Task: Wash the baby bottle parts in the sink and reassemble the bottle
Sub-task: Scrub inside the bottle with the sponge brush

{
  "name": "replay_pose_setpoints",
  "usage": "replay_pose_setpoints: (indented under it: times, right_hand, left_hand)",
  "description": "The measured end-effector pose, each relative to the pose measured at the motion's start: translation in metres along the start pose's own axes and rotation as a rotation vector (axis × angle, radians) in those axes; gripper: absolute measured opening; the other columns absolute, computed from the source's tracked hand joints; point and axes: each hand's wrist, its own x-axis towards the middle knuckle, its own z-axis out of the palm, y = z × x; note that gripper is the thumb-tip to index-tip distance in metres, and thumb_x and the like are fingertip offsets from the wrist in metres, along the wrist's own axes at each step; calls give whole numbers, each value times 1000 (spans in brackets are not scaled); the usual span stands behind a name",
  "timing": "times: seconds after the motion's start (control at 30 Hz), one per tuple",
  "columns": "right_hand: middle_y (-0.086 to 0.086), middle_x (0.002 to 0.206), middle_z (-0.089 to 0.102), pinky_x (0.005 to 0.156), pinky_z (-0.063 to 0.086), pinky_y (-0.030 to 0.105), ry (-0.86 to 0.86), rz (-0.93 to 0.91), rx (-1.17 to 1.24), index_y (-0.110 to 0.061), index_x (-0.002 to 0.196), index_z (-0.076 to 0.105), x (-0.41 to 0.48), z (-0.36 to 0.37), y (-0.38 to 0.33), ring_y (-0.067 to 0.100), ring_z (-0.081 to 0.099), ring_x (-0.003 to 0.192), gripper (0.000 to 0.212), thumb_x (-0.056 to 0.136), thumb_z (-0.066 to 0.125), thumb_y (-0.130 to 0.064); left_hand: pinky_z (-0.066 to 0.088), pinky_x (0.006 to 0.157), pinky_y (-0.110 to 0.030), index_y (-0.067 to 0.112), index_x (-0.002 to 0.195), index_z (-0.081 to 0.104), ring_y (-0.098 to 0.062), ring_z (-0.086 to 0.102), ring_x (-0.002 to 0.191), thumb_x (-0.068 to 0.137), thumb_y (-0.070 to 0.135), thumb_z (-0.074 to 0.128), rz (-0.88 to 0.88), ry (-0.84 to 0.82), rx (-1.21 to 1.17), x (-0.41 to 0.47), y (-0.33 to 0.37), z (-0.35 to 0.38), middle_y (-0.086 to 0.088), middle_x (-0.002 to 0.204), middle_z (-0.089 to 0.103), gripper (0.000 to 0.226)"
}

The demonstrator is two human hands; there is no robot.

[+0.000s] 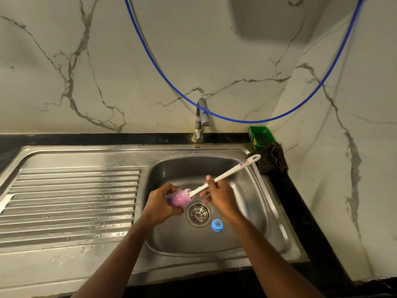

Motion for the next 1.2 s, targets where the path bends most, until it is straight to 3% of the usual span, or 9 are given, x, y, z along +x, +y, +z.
replay_pose_setpoints:
  times: [0.17, 0.3, 0.43, 0.57, 0.7, 0.83, 0.97, 1.1, 1.2]
  right_hand:
    - [5, 56, 61, 53, 47, 29, 284, -33, 46, -7, 83, 59, 4, -3, -5, 15, 57, 49, 34, 98, 46, -35]
    - [3, 60, 68, 59, 51, 30, -25, -24, -48, -8, 75, 66, 12, -9, -9, 15, 61, 55, 40, 97, 48, -37]
    - [9, 62, 64, 61, 50, 36, 278, -49, 0, -10, 78, 60, 8, -2, -6, 24, 62, 59, 35, 97, 47, -37]
    - [7, 61, 67, 66, 53, 40, 9, -2, -42, -10, 73, 63, 9, -2, -5, 16, 58, 53, 39, 96, 49, -37]
    - [4, 55, 59, 57, 46, 30, 265, -40, 30, -9, 77, 60, 0, 2, -3, 17, 56, 51, 36, 97, 47, -36]
    - [4, 58, 65, 59, 49, 32, 5, -2, -4, -8, 79, 65, 2, 3, -3, 12, 57, 50, 38, 97, 49, -36]
    - [4, 54, 59, 50, 44, 22, 273, -24, 55, -9, 79, 61, 0, 1, -6, 12, 55, 47, 36, 98, 47, -36]
    - [2, 56, 65, 53, 47, 26, 18, 15, -23, -12, 73, 64, 2, 3, -2, 13, 58, 48, 40, 96, 48, -41]
    - [2, 56, 64, 62, 48, 33, 254, -39, -43, -11, 71, 65, 10, -8, -7, 17, 61, 55, 42, 95, 49, -42]
  left_hand:
    - [51, 67, -14, 21, 97, 69, -3, 66, 80, 48, 15, 94, -25, 19, -30, 0, 4, 3, 10, 90, 71, 55]
    - [54, 67, -20, 24, 94, 69, -5, 66, 79, 47, 18, 94, -19, 17, -7, 2, 0, 1, 10, 88, 71, 53]
    - [51, 68, -15, 25, 94, 68, 1, 65, 78, 47, 17, 95, -26, 10, -5, 0, 3, 3, 13, 88, 70, 54]
    - [44, 63, -7, 24, 94, 70, 2, 64, 76, 46, 17, 94, -28, -6, -10, 1, 1, 3, 11, 86, 71, 54]
    - [43, 61, -2, 23, 97, 68, 6, 62, 76, 49, 14, 94, -44, -4, 0, 1, 1, -1, 13, 89, 69, 56]
    - [43, 62, -6, 28, 92, 67, 7, 62, 75, 48, 15, 94, -32, -10, 9, -2, 0, -2, 15, 86, 69, 54]
    - [44, 63, -8, 29, 92, 66, 3, 63, 77, 48, 16, 94, -53, 12, 3, -4, -2, -5, 15, 86, 69, 54]
    - [43, 61, -3, 26, 92, 67, 9, 62, 76, 49, 13, 94, -38, 6, -12, -3, 0, -6, 13, 85, 69, 53]
    - [42, 61, -2, 28, 92, 64, 16, 59, 76, 49, 11, 94, -40, 9, -6, -8, -3, -9, 16, 83, 67, 55]
